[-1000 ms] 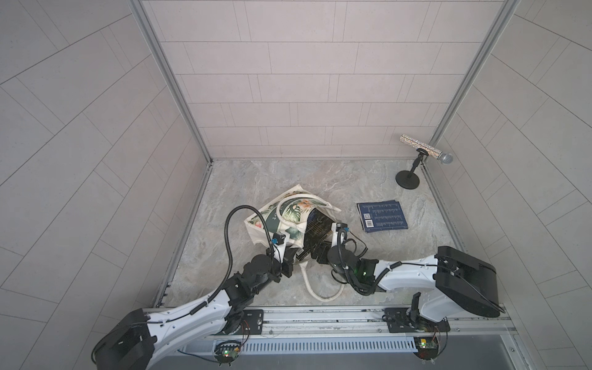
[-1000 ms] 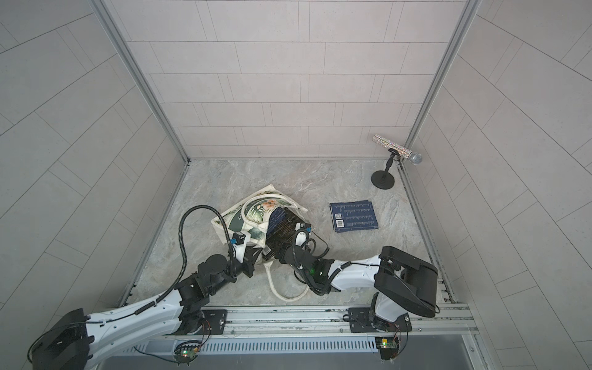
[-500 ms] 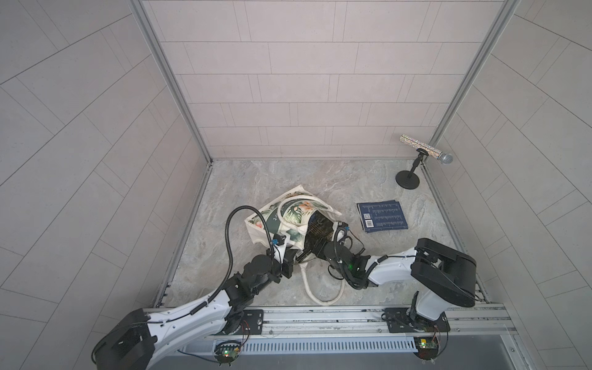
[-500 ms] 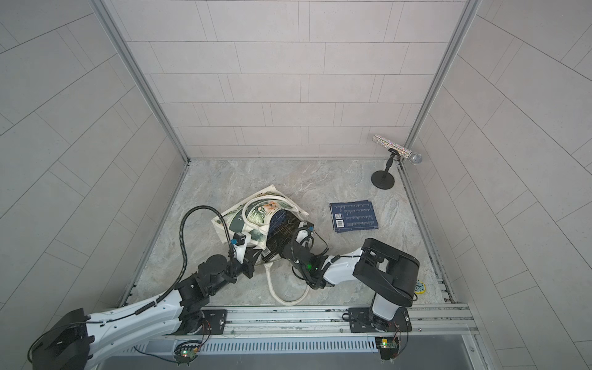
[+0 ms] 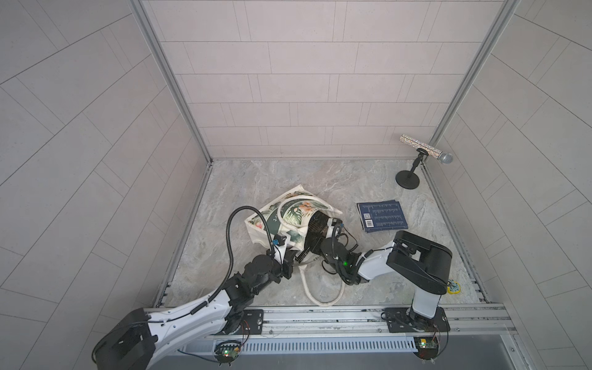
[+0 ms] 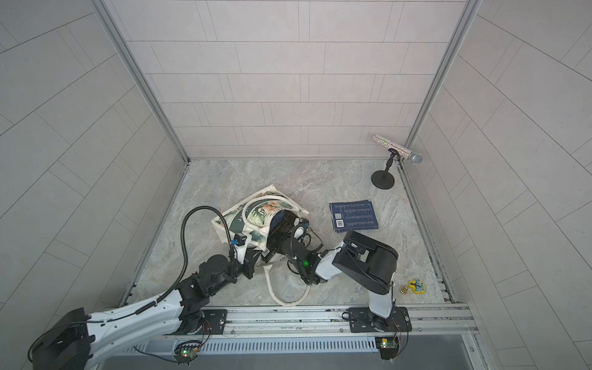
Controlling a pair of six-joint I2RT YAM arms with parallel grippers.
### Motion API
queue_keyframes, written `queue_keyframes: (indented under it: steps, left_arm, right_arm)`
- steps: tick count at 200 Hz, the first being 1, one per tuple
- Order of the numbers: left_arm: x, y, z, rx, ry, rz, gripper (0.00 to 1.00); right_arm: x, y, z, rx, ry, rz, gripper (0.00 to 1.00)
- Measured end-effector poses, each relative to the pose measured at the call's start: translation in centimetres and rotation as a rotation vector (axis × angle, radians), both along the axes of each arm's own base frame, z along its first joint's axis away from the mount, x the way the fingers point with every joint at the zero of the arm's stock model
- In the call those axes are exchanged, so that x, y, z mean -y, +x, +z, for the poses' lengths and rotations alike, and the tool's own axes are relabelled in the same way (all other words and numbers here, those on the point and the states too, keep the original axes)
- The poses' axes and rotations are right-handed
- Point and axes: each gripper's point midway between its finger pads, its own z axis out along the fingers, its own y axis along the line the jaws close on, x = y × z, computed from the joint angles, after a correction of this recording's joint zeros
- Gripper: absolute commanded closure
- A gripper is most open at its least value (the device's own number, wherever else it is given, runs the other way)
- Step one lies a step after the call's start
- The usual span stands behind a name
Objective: Take out the books from the canvas bag
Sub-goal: Pick up the book from the canvas bag.
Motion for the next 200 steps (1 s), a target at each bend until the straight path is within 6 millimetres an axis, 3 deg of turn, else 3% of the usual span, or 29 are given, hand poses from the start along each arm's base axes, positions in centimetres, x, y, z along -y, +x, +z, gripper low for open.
queue_keyframes:
  steps: [5, 44, 110, 200]
  left_arm:
    - [0.0, 0.0, 0.0, 0.001, -0.001, 0.003, 1.00]
    - [-0.2, 0.5, 0.1, -0.006, -0.017, 0.039, 1.00]
    - [0.0, 1.3, 2.4, 0.003, -0.119, 0.095, 1.00]
    - [0.6, 1.3, 3.7, 0.003, -0.163, 0.089, 1.00]
  right_arm:
    - [-0.2, 0.1, 0.4, 0.009, 0.010, 0.006, 1.00]
    - [-0.1, -0.5, 1.5, 0.003, -0.092, 0.066, 1.00]
    - [1.4, -2.4, 7.0, 0.071, -0.284, 0.197, 1.00]
    - [1.2, -4.6, 12.6, 0.249, -0.422, 0.391, 1.00]
